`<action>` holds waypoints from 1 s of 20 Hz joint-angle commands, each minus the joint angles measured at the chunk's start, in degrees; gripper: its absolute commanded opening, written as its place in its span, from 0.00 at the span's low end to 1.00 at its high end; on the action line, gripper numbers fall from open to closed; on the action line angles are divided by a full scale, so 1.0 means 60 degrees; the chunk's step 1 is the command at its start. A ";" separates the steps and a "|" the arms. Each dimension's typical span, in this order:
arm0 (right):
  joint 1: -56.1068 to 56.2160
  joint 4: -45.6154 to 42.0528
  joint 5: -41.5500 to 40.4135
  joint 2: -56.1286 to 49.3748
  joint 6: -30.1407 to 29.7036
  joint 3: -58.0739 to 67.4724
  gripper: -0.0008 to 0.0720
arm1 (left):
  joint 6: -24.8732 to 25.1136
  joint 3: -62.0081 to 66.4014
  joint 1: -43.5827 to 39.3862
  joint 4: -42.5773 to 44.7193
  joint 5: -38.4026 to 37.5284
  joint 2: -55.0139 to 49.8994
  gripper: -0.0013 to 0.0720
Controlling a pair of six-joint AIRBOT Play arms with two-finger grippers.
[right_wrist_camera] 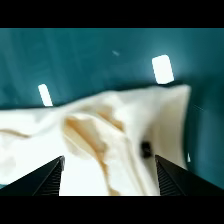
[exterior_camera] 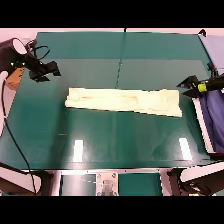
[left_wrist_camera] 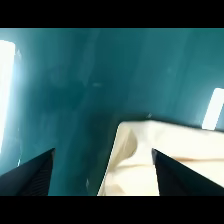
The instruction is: Fold the shirts.
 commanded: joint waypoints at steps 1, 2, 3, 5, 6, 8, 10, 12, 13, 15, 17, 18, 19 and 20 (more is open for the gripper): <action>-0.0499 -0.0652 0.0954 -0.0375 -0.0525 0.0106 0.90 | 0.0011 0.0244 0.0204 -0.0277 -0.0991 -0.0007 0.75; -0.0499 -0.0656 0.1100 -0.0535 -0.0630 0.0106 0.90 | 0.0069 0.0244 0.0204 -0.0470 -0.0987 -0.0007 0.21; -0.0470 -0.0605 0.1224 -0.0718 -0.0856 0.0106 0.90 | 0.0375 0.0244 0.0204 -0.0714 -0.0976 -0.0007 0.06; -0.0386 -0.0546 0.1395 -0.1071 -0.1472 0.0098 0.90 | 0.0514 0.0244 0.0204 -0.1100 -0.0973 -0.0007 0.06; -0.0353 -0.0510 0.1446 -0.1253 -0.1636 0.0098 0.90 | 0.0517 0.0244 0.0204 -0.1260 -0.0980 -0.0007 0.06; -0.0280 -0.0346 0.1439 -0.1596 -0.1803 0.0098 0.90 | 0.0532 0.0244 0.0200 -0.1599 -0.0980 -0.0007 0.06; -0.0117 0.0033 0.1330 -0.1920 -0.1803 0.0098 0.90 | 0.1075 0.0244 0.0076 -0.1982 -0.0973 -0.0007 0.05; 0.0186 0.0178 0.0980 -0.2142 -0.1796 0.0098 0.90 | 0.1246 0.0208 -0.0353 -0.2004 -0.0809 -0.0007 0.05; 0.0361 0.0175 0.0874 -0.2182 -0.1796 0.0102 0.88 | 0.1260 0.0160 -0.0663 -0.2000 -0.0616 -0.0011 0.05; 0.0674 0.0171 0.0943 -0.2175 -0.1770 0.0160 0.02 | 0.1359 0.0022 -0.1461 -0.2000 0.0073 -0.0026 0.05; 0.0823 0.0178 0.1395 -0.2157 -0.1636 0.0331 0.03 | 0.1617 -0.0248 -0.2342 -0.2004 0.1235 -0.0029 0.05; 0.0860 0.0175 0.1650 -0.2098 -0.1446 0.0441 0.03 | 0.1690 -0.0437 -0.2816 -0.2007 0.1916 -0.0036 0.05; 0.0863 0.0211 0.1832 -0.1949 -0.1308 0.0525 0.03 | 0.1687 -0.0550 -0.3268 -0.2007 0.2448 -0.0124 0.05; 0.0860 0.0240 0.1993 -0.1708 -0.1224 0.0601 0.03 | 0.1687 -0.0550 -0.3763 -0.2018 0.2834 -0.0324 0.05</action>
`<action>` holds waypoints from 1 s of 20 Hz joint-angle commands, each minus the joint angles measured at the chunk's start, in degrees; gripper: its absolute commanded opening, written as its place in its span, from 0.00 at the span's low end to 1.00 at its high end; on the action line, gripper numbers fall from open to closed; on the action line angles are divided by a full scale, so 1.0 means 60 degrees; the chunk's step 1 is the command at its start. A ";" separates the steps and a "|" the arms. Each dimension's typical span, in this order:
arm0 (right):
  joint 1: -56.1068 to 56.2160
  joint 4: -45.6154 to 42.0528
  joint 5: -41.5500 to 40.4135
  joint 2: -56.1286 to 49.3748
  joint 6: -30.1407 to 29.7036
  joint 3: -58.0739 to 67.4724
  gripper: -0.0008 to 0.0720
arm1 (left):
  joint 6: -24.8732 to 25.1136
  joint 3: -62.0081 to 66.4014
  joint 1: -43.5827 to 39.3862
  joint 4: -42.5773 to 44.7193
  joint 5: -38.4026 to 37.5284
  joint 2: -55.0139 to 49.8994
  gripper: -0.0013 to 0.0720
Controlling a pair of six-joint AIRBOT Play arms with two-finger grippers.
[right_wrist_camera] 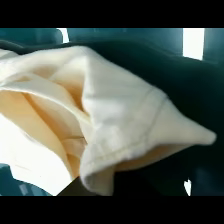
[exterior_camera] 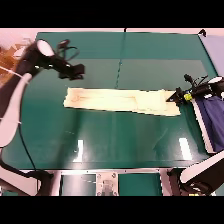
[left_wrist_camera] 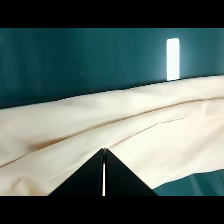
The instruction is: Fold the shirts.
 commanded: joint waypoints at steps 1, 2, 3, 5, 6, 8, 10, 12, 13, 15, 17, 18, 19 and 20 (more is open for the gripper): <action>0.0106 0.0291 0.0820 0.0605 0.0379 0.0284 0.03 | 0.0182 -0.0226 -0.1650 -0.0138 0.1927 -0.0481 0.05; 0.0106 0.0295 0.0943 0.1024 0.0517 0.0353 0.03 | 0.0186 -0.0219 -0.2098 -0.0328 0.2299 -0.0765 0.05; 0.0106 0.0386 0.1038 0.1468 0.0586 0.0401 0.03 | 0.0262 -0.0215 -0.2506 -0.0601 0.2696 -0.1078 0.05; 0.0142 0.1078 0.1293 0.2433 0.0761 0.0448 0.03 | 0.0470 -0.0175 -0.3224 -0.1406 0.3424 -0.1712 0.05; 0.0200 0.1599 0.1479 0.2892 0.0765 0.0466 0.03 | 0.0535 -0.0175 -0.3534 -0.1883 0.3738 -0.1989 0.05; 0.0393 0.2481 0.1752 0.3628 0.0987 0.0521 0.03 | 0.0543 -0.0175 -0.3996 -0.2594 0.4266 -0.2397 0.05; 0.0685 0.2885 0.1963 0.4102 0.1166 0.0743 0.03 | 0.0546 -0.0164 -0.4302 -0.3096 0.4750 -0.2670 0.05; 0.1005 0.2962 0.2014 0.4350 0.1326 0.1009 0.03 | 0.0601 -0.0157 -0.4524 -0.3687 0.5249 -0.2914 0.05; 0.1140 0.2962 0.2014 0.4357 0.1330 0.1184 0.03 | 0.0616 -0.0157 -0.4615 -0.4007 0.5421 -0.3042 0.05; 0.1279 0.2954 0.1934 0.4353 0.1330 0.1322 0.03 | 0.0758 -0.0157 -0.4674 -0.4495 0.5439 -0.3257 0.05; 0.1271 0.2932 0.1912 0.4266 0.1330 0.1319 0.03 | 0.0765 -0.0055 -0.4550 -0.4473 0.5238 -0.3257 0.05; 0.1271 0.2925 0.1912 0.4226 0.1326 0.1304 0.03 | 0.0892 0.0182 -0.4353 -0.4470 0.4739 -0.3253 0.05; 0.1271 0.2925 0.1912 0.4215 0.1330 0.1282 0.03 | 0.1231 0.0561 -0.4058 -0.4466 0.3883 -0.3253 0.05; 0.1275 0.2947 0.1912 0.4215 0.1337 0.1286 0.03 | 0.1534 0.1005 -0.3716 -0.4437 0.2845 -0.3253 0.05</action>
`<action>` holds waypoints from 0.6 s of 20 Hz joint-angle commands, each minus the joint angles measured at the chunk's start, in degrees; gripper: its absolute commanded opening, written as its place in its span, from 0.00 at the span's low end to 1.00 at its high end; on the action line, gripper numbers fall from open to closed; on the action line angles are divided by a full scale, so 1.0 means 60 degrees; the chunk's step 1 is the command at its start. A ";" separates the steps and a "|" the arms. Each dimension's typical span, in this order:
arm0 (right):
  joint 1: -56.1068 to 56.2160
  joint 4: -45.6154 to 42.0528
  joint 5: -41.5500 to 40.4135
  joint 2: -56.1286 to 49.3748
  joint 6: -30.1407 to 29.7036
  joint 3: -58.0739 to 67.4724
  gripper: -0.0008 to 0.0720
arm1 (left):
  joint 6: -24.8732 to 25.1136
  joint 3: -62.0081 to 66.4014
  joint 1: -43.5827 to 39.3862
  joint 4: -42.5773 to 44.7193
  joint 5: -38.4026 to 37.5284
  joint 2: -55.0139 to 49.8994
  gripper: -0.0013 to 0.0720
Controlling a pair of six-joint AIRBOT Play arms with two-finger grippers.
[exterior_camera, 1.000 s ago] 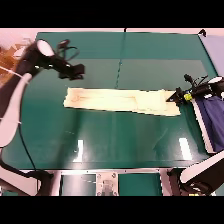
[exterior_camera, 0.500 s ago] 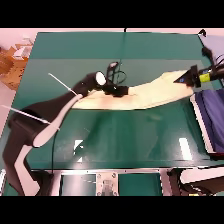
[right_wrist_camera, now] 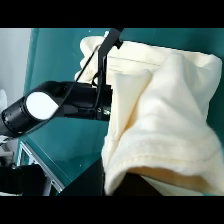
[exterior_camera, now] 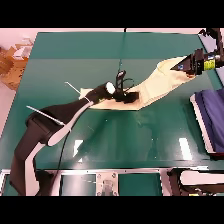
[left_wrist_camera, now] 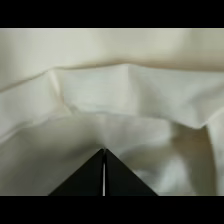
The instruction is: Fold the shirts.
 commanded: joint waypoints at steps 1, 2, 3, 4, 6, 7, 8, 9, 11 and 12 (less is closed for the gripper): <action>0.0091 0.0164 -0.0007 0.0004 0.0117 0.0040 0.03 | 0.0772 0.1239 0.0933 -0.0033 -0.2983 -0.0069 0.05; 0.0153 0.0208 -0.0011 0.0004 0.0288 0.0040 0.03 | 0.0747 0.1858 0.1381 0.0361 -0.4266 -0.0069 0.05; 0.0291 0.0288 -0.0011 0.0004 0.0382 0.0040 0.03 | 0.0444 0.2579 0.1876 0.1049 -0.5654 -0.0069 0.05; 0.0495 0.0357 -0.0022 0.0004 0.0550 0.0040 0.03 | -0.0113 0.3340 0.2361 0.2047 -0.7020 -0.0069 0.05; 0.1169 0.0386 -0.0408 0.0007 0.0867 0.0036 0.03 | -0.0688 0.4054 0.3209 0.4044 -0.8896 0.0208 0.05; 0.1650 0.0379 -0.0780 0.0004 0.1067 0.0036 0.03 | -0.0772 0.3971 0.3657 0.5049 -0.9402 0.0495 0.05; 0.2175 0.0372 -0.1290 0.0000 0.1279 0.0033 0.03 | -0.0787 0.3818 0.4091 0.5985 -0.9726 0.0801 0.05; 0.2820 0.0328 -0.2022 -0.0011 0.1501 -0.0007 0.03 | -0.0812 0.3625 0.4473 0.6783 -0.9861 0.1071 0.05; 0.4171 0.0120 -0.3632 -0.0164 0.1781 -0.0146 0.03 | -0.0878 0.3406 0.5162 0.7843 -0.9927 0.1457 0.05; 0.4881 0.0087 -0.4404 -0.0386 0.1789 -0.0204 0.03 | -0.0867 0.3406 0.5501 0.7927 -0.9996 0.1541 0.05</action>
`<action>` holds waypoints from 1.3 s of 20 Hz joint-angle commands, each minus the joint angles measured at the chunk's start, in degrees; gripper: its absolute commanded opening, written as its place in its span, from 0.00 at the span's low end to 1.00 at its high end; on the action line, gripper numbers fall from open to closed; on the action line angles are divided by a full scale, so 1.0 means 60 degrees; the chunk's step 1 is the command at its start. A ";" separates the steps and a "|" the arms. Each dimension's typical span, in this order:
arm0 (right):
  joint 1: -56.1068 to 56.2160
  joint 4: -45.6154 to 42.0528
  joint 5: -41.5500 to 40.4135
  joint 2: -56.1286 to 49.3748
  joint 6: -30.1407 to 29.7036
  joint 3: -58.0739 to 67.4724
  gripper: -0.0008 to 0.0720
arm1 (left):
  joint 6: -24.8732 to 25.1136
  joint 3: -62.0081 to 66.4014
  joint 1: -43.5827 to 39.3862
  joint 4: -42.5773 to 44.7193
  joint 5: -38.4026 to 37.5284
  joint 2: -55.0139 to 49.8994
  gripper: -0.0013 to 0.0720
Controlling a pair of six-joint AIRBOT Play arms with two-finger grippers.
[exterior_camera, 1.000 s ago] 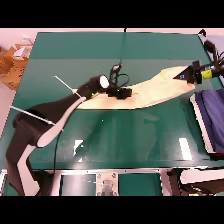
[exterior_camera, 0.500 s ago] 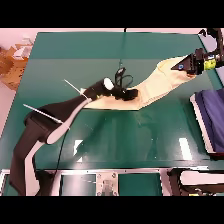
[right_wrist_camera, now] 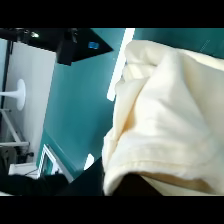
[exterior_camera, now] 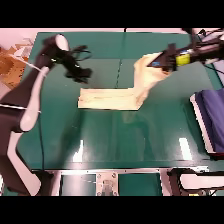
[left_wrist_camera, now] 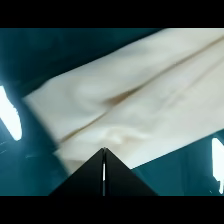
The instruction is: Fold the shirts.
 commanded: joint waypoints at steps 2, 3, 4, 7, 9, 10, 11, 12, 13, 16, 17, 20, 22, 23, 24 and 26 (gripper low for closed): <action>0.3184 -0.0146 -0.3891 -0.1009 0.0495 -0.0175 0.03 | -0.0160 -0.0018 0.1530 0.1872 -0.1177 0.0521 0.05; 0.4051 -0.0142 -0.5056 -0.1566 0.0492 -0.0175 0.03 | -0.0058 -0.0018 0.1730 0.1872 -0.1293 0.0521 0.05; 0.4863 -0.0036 -0.6237 -0.2164 0.0492 -0.0171 0.05 | -0.0004 -0.0022 0.1883 0.1872 -0.1413 0.0521 0.05; 0.6674 0.1264 -0.8408 -0.3909 -0.0426 0.0178 0.74 | 0.0313 -0.0022 0.2157 0.1876 -0.1490 0.0521 0.05; 0.6535 0.1060 -0.7391 -0.4029 -0.0517 0.0313 0.76 | 0.0361 -0.0022 0.2175 0.1872 -0.1446 0.0521 0.05; 0.6102 0.0980 -0.6510 -0.3883 -0.0521 0.0353 0.76 | 0.0426 -0.0022 0.2175 0.1836 -0.1410 0.0521 0.05; 0.5584 0.0856 -0.5741 -0.3697 -0.0521 0.0364 0.76 | 0.0423 -0.0022 0.2171 0.1836 -0.1348 0.0521 0.05; 0.5002 0.0648 -0.5053 -0.3493 -0.0517 0.0364 0.76 | 0.0419 -0.0022 0.2175 0.1781 -0.1235 0.0521 0.05; 0.4335 0.0401 -0.4339 -0.3275 -0.0517 0.0364 0.76 | 0.0415 -0.0022 0.2175 0.1723 -0.1162 0.0521 0.05; 0.2397 -0.0561 -0.2273 -0.2718 -0.0280 0.0361 0.76 | 0.0412 -0.0022 0.2171 0.1701 -0.1140 0.0521 0.05; 0.1832 -0.1126 -0.1759 -0.2616 -0.0066 0.0353 0.76 | 0.0412 -0.0022 0.2171 0.1701 -0.1140 0.0521 0.05; 0.0401 -0.2426 -0.1162 -0.2390 0.0382 -0.0262 0.76 | 0.0375 -0.0022 0.2171 0.1701 -0.1144 0.0521 0.05; -0.0040 -0.2419 -0.1555 -0.2386 0.0299 -0.1129 0.76 | 0.0219 -0.0022 0.2171 0.1701 -0.1122 0.0521 0.05; -0.0062 -0.2408 -0.1960 -0.2401 0.0197 -0.1617 0.76 | 0.0215 -0.0022 0.2171 0.1701 -0.1126 0.0521 0.05; 0.0004 -0.2346 -0.2470 -0.2444 0.0084 -0.2124 0.76 | 0.0204 -0.0022 0.2171 0.1698 -0.1129 0.0521 0.05; 0.0262 -0.1916 -0.3366 -0.2616 0.0018 -0.2871 0.76 | 0.0197 -0.0055 0.2171 0.1694 -0.1137 0.0521 0.05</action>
